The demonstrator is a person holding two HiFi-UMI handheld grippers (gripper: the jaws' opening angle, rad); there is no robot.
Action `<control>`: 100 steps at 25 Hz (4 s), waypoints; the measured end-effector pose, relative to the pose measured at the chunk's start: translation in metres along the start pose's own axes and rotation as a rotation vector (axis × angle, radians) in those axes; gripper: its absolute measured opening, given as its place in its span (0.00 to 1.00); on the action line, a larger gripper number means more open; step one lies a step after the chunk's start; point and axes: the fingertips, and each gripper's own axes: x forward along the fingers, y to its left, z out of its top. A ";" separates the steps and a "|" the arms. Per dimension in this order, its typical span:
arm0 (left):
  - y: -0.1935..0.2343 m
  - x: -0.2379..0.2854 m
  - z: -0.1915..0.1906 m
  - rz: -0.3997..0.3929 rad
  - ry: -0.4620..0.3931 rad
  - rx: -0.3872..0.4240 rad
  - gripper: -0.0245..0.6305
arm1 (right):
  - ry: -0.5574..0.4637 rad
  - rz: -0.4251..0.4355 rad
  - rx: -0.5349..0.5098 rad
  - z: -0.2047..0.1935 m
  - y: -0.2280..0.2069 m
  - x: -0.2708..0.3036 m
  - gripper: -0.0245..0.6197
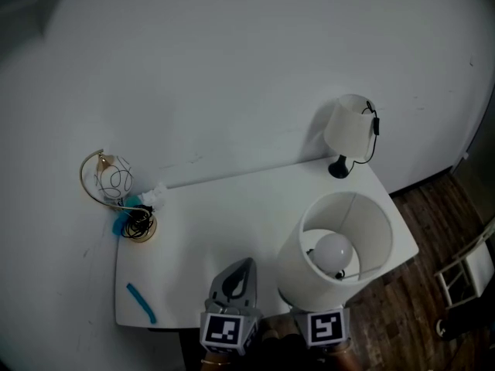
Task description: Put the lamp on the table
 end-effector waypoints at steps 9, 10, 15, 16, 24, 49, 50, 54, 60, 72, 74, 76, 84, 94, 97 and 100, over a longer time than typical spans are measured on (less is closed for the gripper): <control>0.014 0.000 -0.002 0.015 0.003 -0.010 0.04 | -0.005 0.023 0.000 0.000 0.011 0.015 0.12; 0.016 0.000 -0.002 0.017 0.004 -0.012 0.04 | -0.004 0.025 -0.002 0.000 0.011 0.016 0.12; 0.019 0.003 -0.002 0.025 0.004 -0.023 0.04 | -0.005 0.027 0.003 0.003 0.008 0.021 0.12; 0.019 0.004 -0.001 0.028 0.002 -0.023 0.04 | -0.008 0.028 0.001 0.003 0.007 0.024 0.12; 0.023 0.010 0.000 0.070 0.001 -0.026 0.04 | -0.027 0.059 -0.001 -0.001 0.005 0.035 0.12; 0.046 0.016 -0.009 0.219 0.023 -0.030 0.04 | -0.011 0.168 0.006 -0.034 0.006 0.075 0.12; 0.047 0.017 -0.008 0.222 0.024 -0.031 0.04 | -0.011 0.171 0.000 -0.036 0.006 0.077 0.12; 0.048 0.021 -0.010 0.226 0.028 -0.027 0.04 | -0.008 0.173 -0.004 -0.041 0.004 0.084 0.12; 0.050 0.029 -0.014 0.216 0.040 -0.018 0.04 | 0.006 0.179 -0.018 -0.052 0.002 0.096 0.12; 0.059 0.047 -0.019 0.258 0.049 -0.020 0.04 | -0.007 0.213 0.002 -0.065 -0.005 0.120 0.12; 0.060 0.051 -0.017 0.261 0.043 -0.016 0.04 | -0.026 0.217 0.000 -0.064 -0.007 0.125 0.12; 0.060 0.053 -0.016 0.263 0.035 -0.020 0.04 | -0.031 0.222 0.005 -0.065 -0.007 0.129 0.12; 0.078 0.061 -0.013 0.302 0.033 -0.032 0.04 | -0.009 0.264 -0.009 -0.079 -0.003 0.150 0.12; 0.088 0.070 -0.018 0.318 0.045 -0.018 0.04 | -0.026 0.284 0.007 -0.086 0.002 0.163 0.12; 0.091 0.072 -0.019 0.319 0.046 -0.023 0.04 | -0.022 0.282 0.008 -0.088 0.003 0.167 0.12; 0.092 0.074 -0.022 0.318 0.051 -0.023 0.04 | -0.038 0.278 0.009 -0.088 0.002 0.171 0.12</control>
